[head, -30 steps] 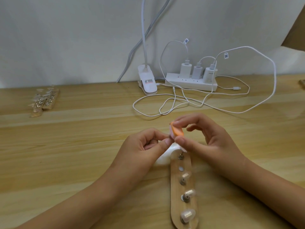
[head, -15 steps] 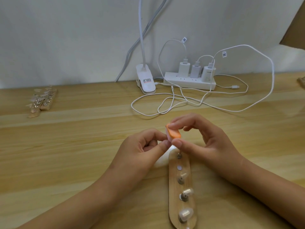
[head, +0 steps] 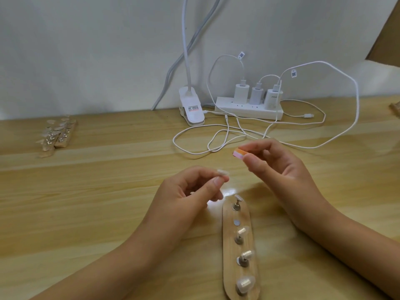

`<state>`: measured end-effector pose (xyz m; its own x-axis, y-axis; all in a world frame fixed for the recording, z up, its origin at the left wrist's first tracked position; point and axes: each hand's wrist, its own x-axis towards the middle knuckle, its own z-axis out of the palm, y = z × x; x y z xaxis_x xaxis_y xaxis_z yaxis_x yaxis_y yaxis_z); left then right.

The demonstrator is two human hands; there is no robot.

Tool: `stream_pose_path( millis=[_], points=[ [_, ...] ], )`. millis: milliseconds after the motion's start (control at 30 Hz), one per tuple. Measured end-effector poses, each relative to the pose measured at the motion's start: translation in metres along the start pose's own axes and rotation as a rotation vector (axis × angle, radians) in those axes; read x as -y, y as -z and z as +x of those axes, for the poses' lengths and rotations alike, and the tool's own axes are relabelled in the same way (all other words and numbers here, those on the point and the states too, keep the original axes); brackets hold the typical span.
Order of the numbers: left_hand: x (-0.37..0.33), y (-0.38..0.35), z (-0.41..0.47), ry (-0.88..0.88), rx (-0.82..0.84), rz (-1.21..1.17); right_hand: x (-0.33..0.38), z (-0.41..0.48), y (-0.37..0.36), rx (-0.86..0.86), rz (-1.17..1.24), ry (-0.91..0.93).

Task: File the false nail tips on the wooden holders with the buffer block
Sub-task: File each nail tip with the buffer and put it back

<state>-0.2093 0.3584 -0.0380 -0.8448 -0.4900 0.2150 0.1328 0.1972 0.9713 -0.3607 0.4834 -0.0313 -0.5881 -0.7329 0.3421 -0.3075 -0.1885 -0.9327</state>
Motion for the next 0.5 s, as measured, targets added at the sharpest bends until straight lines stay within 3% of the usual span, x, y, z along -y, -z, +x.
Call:
stream_pose_path(
  millis=[300, 500],
  points=[
    [-0.0004, -0.0002, 0.0019, 0.014, -0.027, -0.064, 0.0053, -0.0062, -0.0034, 0.156, 0.076, 0.039],
    [0.0007, 0.0015, 0.0027, 0.045, -0.034, -0.095, 0.0067, -0.005, -0.0029, 0.135, 0.072, 0.017]
  ],
)
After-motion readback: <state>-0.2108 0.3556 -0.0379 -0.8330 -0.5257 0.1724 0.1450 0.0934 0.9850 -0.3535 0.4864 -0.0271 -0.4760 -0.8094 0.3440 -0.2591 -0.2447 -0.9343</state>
